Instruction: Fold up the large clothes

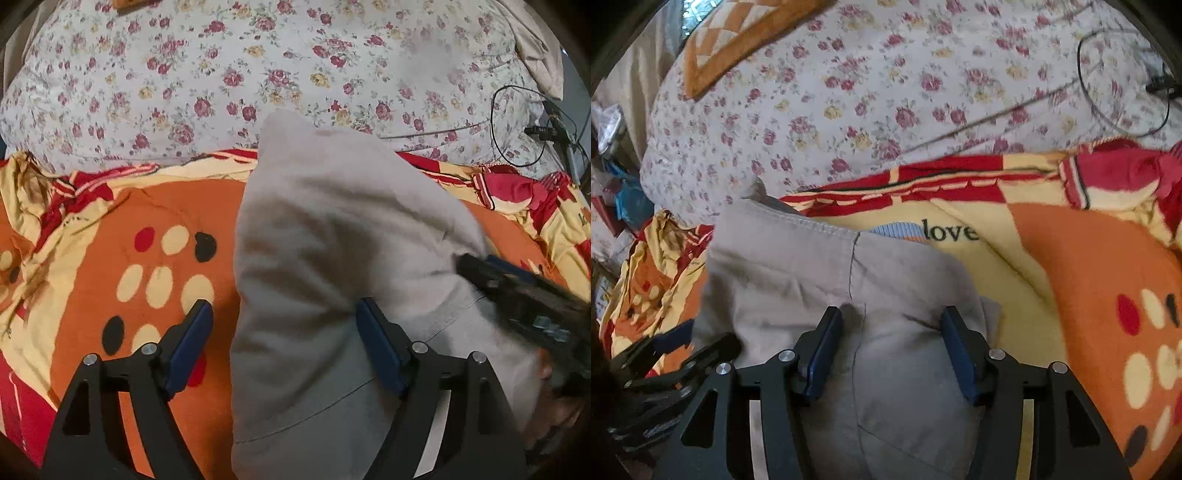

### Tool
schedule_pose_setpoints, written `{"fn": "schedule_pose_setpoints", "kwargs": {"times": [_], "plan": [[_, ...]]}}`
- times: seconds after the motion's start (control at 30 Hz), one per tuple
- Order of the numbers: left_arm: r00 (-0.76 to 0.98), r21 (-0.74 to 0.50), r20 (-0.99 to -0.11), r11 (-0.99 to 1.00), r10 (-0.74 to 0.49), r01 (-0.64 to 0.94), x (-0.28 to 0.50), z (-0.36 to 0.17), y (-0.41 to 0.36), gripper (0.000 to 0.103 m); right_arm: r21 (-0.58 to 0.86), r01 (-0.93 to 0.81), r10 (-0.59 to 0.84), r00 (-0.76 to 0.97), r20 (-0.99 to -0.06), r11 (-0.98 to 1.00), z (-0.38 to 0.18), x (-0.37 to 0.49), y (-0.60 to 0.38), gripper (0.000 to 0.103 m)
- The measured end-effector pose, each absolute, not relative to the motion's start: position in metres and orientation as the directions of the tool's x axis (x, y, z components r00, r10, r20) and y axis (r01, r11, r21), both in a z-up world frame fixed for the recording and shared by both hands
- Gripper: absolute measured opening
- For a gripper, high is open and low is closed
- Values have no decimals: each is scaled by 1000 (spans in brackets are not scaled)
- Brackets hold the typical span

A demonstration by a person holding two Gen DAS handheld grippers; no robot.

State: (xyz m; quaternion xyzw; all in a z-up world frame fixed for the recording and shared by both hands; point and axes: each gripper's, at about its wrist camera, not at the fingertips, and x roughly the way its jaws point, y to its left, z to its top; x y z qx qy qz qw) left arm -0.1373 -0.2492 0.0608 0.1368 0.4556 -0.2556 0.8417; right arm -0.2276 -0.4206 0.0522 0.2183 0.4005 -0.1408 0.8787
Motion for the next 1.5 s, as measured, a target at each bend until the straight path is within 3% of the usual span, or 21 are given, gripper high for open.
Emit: {"fn": "schedule_pose_setpoints", "kwargs": {"times": [0.23, 0.4, 0.57, 0.8, 1.0, 1.5], "plan": [[461, -23, -834, 853, -304, 521, -141, 65, -240, 80, 228, 352, -100, 710, -697, 908, 99, -281, -385, 58], [486, -16, -819, 861, -303, 509, -152, 72, -232, 80, 158, 335, -114, 666, -737, 929, 82, -294, -363, 58], [504, -6, -810, 864, -300, 504, -168, 81, -220, 80, 230, 372, -71, 642, -763, 899, 67, -300, -377, 67], [561, 16, -764, 860, -319, 511, -202, 97, -202, 80, 175, 377, -149, 688, -710, 910, 101, -328, -354, 70], [605, 34, -728, 864, -323, 502, -226, 105, -187, 80, 121, 405, -223, 702, -676, 906, 116, -339, -337, 81], [649, 57, -696, 877, -307, 476, -234, 105, -176, 80, 108, 407, -224, 683, -695, 907, 107, -331, -325, 82]]}}
